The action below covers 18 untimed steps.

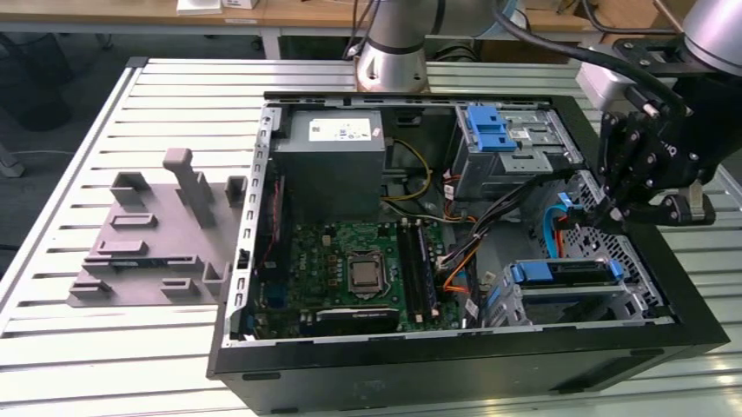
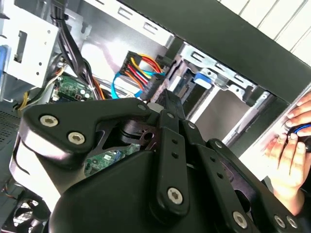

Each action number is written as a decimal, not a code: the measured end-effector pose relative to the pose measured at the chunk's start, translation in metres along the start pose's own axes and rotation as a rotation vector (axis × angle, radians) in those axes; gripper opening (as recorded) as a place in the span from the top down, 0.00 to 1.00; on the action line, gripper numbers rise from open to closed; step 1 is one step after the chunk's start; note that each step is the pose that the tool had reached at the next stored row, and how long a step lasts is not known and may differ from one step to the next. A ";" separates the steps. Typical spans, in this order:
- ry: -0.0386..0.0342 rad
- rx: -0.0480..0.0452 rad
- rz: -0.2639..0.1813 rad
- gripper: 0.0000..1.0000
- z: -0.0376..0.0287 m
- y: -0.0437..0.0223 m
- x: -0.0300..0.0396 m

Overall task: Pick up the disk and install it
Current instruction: 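Insert the first disk wire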

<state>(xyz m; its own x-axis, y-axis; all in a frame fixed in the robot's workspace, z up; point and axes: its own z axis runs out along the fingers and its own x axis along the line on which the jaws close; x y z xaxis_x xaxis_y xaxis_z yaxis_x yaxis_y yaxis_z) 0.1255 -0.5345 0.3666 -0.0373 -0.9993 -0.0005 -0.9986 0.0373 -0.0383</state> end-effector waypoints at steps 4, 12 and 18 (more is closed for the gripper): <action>0.0015 0.0001 0.000 0.89 0.0000 0.0003 -0.0077; 0.0019 0.0001 0.000 0.89 0.0000 0.0004 -0.0097; 0.0047 0.0007 0.000 0.83 0.0000 0.0007 -0.0133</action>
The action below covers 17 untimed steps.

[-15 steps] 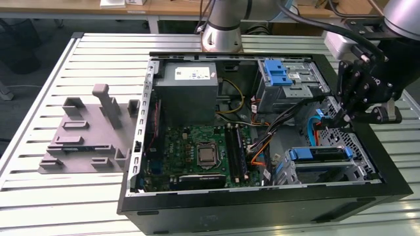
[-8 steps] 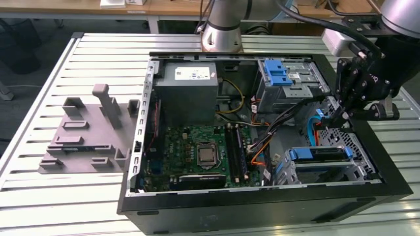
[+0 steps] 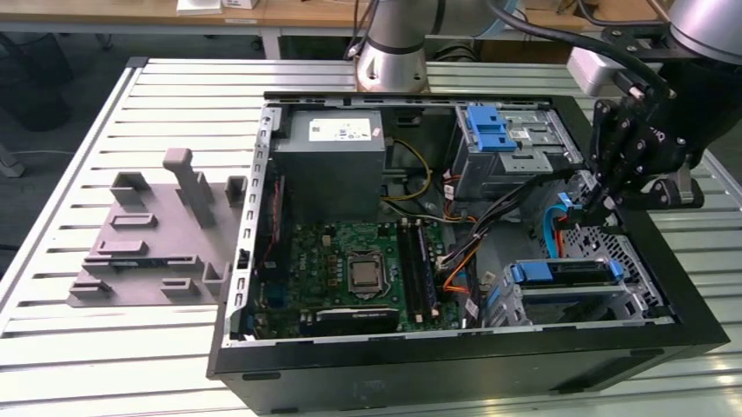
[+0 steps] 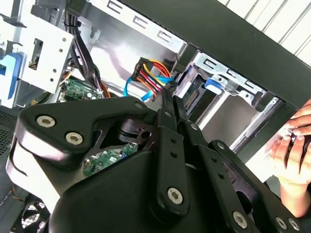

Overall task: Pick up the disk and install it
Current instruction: 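Insert the first disk wire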

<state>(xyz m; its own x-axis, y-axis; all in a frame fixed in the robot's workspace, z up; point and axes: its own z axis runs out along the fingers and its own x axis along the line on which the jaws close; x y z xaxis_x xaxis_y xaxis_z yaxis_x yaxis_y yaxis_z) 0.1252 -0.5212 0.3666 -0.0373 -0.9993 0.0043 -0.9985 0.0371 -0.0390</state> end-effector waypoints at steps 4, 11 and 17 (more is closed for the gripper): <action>0.0074 0.0020 0.000 0.81 0.0004 0.0008 -0.0033; 0.0426 0.0063 -0.002 0.75 0.0041 0.0017 -0.0075; 0.0641 0.0082 -0.003 0.75 0.0074 0.0020 -0.0090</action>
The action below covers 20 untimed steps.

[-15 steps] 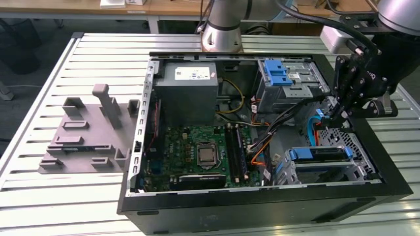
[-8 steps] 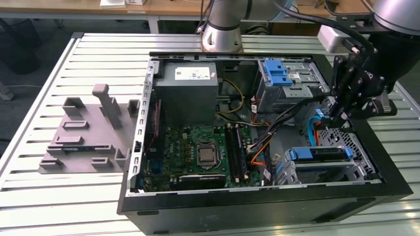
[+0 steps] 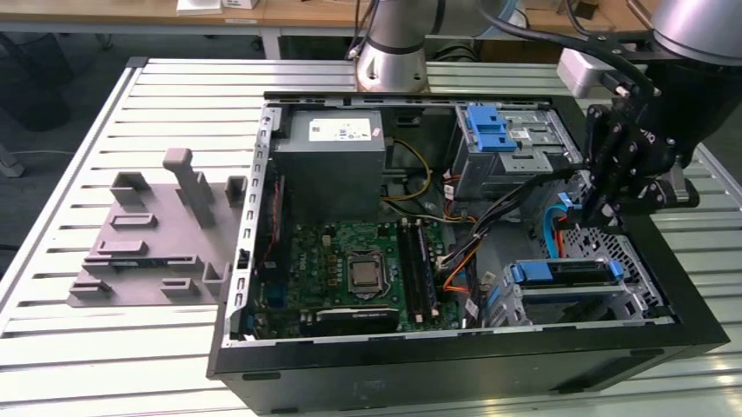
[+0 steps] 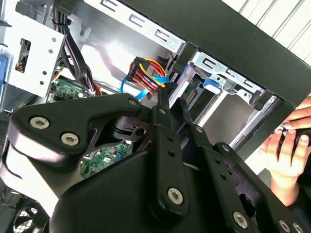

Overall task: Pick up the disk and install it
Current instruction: 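Insert the first disk wire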

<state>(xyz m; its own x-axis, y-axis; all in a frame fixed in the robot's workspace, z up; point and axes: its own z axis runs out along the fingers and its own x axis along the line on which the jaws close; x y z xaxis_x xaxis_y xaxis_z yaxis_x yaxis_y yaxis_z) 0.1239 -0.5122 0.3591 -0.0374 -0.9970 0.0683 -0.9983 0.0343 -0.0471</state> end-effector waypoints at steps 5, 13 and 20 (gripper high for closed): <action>0.0042 0.0004 0.000 0.75 0.0002 0.0004 -0.0005; 0.0211 0.0024 -0.001 0.74 -0.0037 0.0015 -0.0061; 0.0439 0.0032 -0.002 0.68 -0.0017 0.0018 -0.0117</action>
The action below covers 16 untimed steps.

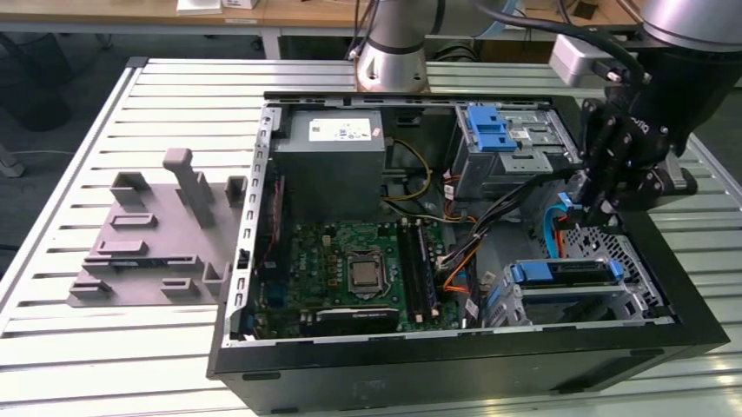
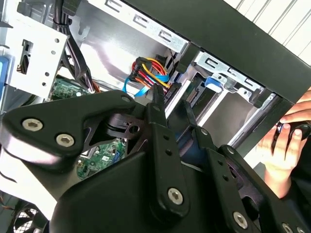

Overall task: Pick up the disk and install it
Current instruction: 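Insert the first disk wire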

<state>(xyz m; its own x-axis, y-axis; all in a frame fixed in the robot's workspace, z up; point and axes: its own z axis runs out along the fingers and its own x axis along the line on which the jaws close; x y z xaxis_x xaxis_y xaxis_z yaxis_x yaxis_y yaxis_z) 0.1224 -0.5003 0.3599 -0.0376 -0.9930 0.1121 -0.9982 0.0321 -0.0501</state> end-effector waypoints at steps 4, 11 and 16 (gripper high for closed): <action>0.0065 0.0002 0.000 0.68 0.0025 0.0002 -0.0019; 0.0166 0.0006 -0.001 0.69 0.0055 0.0004 -0.0035; 0.0198 0.0008 -0.001 0.84 0.0063 0.0005 -0.0041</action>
<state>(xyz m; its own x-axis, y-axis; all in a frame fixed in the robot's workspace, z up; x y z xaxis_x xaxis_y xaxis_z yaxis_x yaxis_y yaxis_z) 0.1224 -0.4969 0.3532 -0.0376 -0.9906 0.1318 -0.9982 0.0311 -0.0508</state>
